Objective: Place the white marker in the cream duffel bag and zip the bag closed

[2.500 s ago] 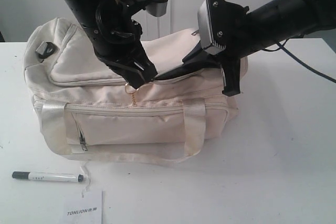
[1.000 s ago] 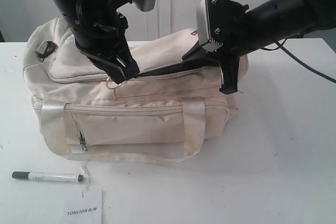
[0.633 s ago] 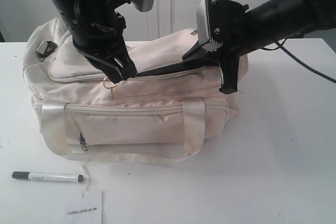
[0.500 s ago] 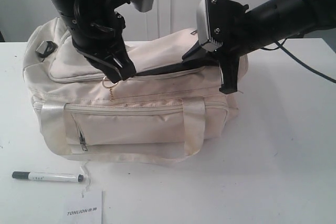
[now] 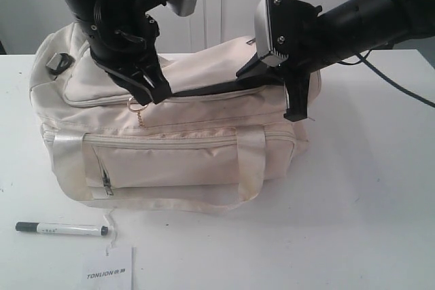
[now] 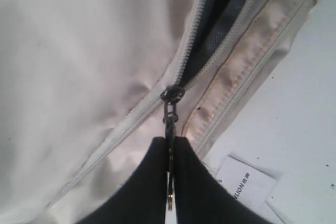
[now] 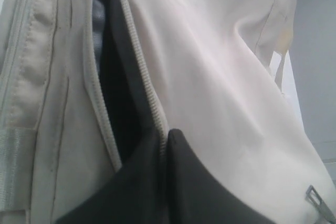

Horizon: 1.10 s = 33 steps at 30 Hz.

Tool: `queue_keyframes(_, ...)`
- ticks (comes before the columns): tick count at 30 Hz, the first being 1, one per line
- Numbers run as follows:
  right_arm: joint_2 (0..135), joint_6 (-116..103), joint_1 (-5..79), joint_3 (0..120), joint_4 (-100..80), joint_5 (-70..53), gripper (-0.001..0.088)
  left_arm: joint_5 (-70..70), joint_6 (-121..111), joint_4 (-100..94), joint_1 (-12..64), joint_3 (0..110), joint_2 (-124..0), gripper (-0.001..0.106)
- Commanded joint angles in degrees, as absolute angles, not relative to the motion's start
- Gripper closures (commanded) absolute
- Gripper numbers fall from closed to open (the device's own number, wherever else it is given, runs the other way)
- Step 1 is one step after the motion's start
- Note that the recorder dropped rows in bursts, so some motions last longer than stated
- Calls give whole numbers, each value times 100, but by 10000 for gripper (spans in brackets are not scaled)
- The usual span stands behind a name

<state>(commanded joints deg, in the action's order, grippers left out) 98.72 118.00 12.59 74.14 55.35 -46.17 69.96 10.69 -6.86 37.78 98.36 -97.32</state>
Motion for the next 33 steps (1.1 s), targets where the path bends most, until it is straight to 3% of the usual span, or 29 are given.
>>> queue_keyframes(22, 9872, 11800, 1259, 7417, 5562, -4604, 855, 6996, 1027, -701, 3778, 9836, -9732, 1053)
queue_keyframes(28, 9712, 11813, 1259, 7417, 5611, -4643, 355, 6685, 917, -633, 3778, 9836, -9732, 1053)
queue_keyframes(30, 9540, 11795, 1259, 7417, 6075, -5000, 317, 6639, 917, -633, 3778, 9836, -9732, 1053)
queue_keyframes(33, 9427, 10947, 1363, 7427, 6762, -5300, 356, 6584, 917, -633, 3778, 9836, -9732, 1053)
